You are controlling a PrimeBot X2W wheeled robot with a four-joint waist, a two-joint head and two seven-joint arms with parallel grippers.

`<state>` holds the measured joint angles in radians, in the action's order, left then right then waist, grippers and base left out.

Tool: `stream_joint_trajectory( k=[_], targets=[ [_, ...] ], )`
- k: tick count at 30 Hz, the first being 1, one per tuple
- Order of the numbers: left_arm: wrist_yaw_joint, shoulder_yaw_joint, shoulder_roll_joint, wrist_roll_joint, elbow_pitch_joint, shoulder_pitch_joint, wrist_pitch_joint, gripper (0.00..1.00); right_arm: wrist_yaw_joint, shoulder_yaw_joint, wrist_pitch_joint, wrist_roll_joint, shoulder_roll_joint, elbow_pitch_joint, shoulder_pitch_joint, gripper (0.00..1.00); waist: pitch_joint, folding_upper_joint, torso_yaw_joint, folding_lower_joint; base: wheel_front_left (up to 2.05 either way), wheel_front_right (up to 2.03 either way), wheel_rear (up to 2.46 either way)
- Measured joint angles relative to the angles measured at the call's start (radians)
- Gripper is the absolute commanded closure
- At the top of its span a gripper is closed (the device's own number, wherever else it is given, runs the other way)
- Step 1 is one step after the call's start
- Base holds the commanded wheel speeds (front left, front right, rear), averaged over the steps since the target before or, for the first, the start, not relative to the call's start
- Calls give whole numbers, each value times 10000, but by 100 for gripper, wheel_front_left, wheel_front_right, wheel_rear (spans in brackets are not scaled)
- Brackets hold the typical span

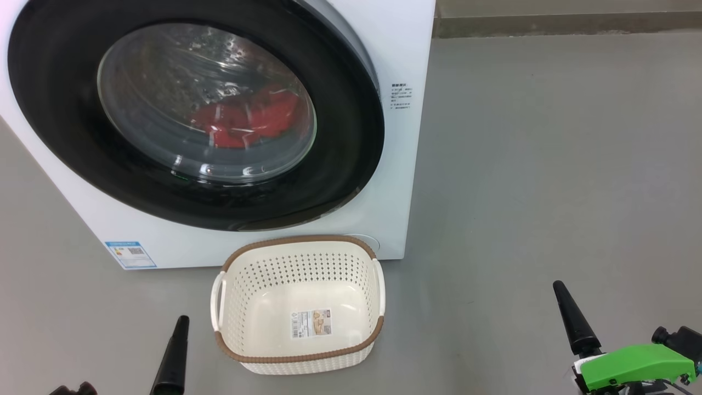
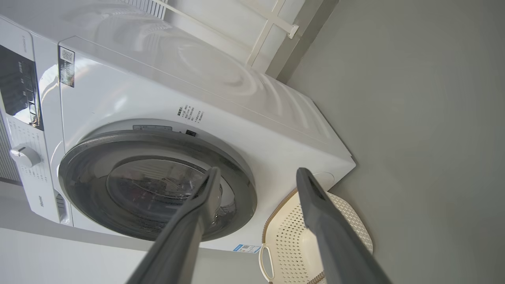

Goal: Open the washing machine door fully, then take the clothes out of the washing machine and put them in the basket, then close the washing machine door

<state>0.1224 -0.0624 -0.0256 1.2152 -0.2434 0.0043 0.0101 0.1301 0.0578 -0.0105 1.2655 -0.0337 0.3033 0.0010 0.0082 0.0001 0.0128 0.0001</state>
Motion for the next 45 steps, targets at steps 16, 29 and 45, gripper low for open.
stream_joint_trajectory(
  k=[16,29,45],
  targets=[
    [-178,242,-6,-2094,339,190,-468,0,0,-153,466,-1927,-44,-50,175,0,-16,0,77,0,0,0,0],
    [-297,341,-23,-3676,598,392,-828,0,0,-351,819,-3359,-88,-153,404,0,-8,0,130,0,0,0,0],
    [-428,525,-67,-5730,857,562,-1277,0,0,-351,1258,-5118,-134,-403,671,0,23,0,210,0,0,0,0]
  ],
)
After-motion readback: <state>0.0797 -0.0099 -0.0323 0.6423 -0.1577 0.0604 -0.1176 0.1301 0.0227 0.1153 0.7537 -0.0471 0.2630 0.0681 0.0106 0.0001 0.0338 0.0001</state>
